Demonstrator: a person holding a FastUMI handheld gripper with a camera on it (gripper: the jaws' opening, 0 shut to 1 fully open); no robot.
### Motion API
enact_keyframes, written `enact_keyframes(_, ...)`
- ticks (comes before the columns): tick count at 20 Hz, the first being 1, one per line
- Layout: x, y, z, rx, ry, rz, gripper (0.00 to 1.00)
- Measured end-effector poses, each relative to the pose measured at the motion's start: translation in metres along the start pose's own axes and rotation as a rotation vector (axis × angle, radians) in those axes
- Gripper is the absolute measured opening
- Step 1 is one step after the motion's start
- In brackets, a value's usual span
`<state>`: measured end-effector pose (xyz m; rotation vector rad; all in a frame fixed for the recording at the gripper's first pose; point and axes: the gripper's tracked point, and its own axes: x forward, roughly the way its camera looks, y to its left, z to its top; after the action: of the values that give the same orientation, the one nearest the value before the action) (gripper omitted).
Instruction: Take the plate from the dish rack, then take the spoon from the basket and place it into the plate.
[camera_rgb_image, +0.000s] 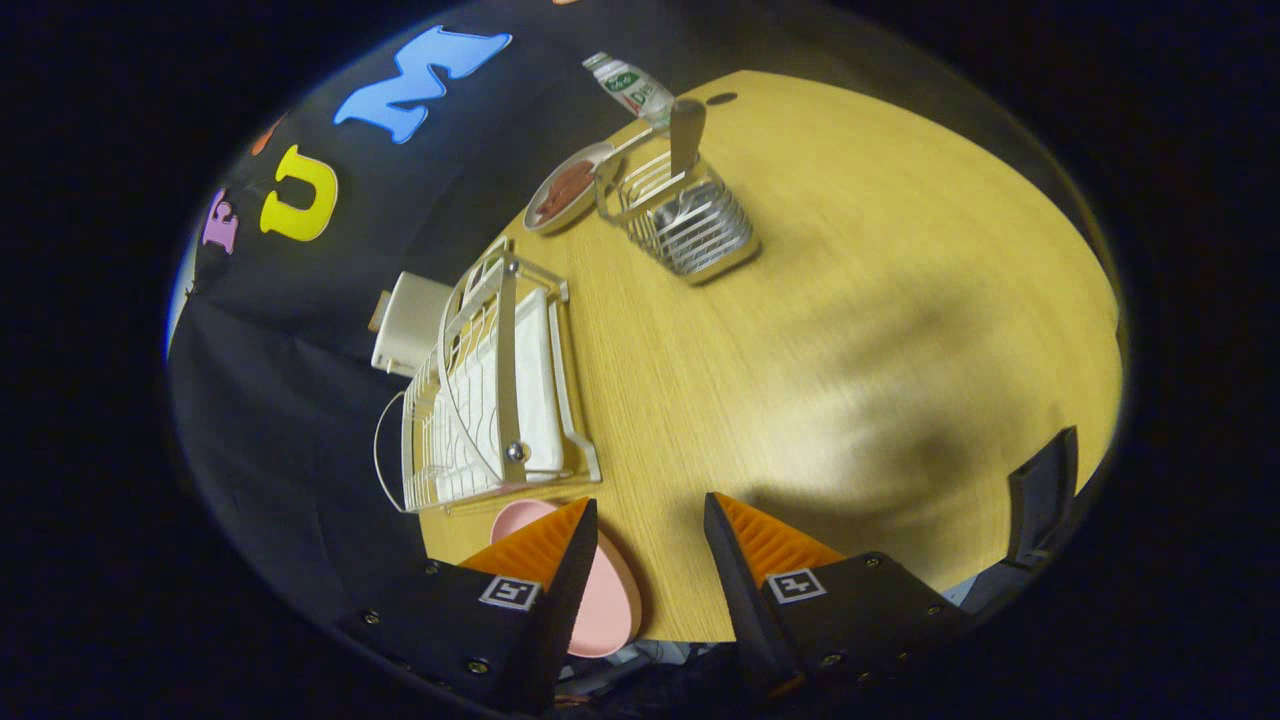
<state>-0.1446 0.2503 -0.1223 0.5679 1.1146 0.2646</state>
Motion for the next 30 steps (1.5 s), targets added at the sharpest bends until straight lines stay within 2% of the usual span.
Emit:
enact_keyframes(5,-0.015,-0.006,0.076,0.044,-0.302,-0.088,0.68)
enact_keyframes(9,-0.021,-0.003,0.119,0.114,-0.484,-0.116,0.68)
enact_keyframes(14,-0.015,-0.009,0.149,0.195,-0.583,-0.15,0.67)
enact_keyframes(18,0.006,-0.012,0.164,0.236,-0.575,-0.153,0.54)
enact_keyframes(19,0.007,-0.015,0.164,0.247,-0.568,-0.162,0.48)
enact_keyframes(21,0.008,-0.019,0.171,0.261,-0.578,-0.172,0.21)
enact_keyframes(23,0.007,-0.019,0.171,0.252,-0.575,-0.173,0.2)
enact_keyframes(24,0.023,-0.018,0.172,0.244,-0.576,-0.164,0.2)
enact_keyframes(25,0.001,-0.012,0.168,0.254,-0.571,-0.156,0.2)
enact_keyframes(26,-0.006,-0.009,0.178,0.234,-0.573,-0.174,0.08)
enact_keyframes(30,-0.01,-0.003,0.187,0.122,-0.563,-0.203,0.08)
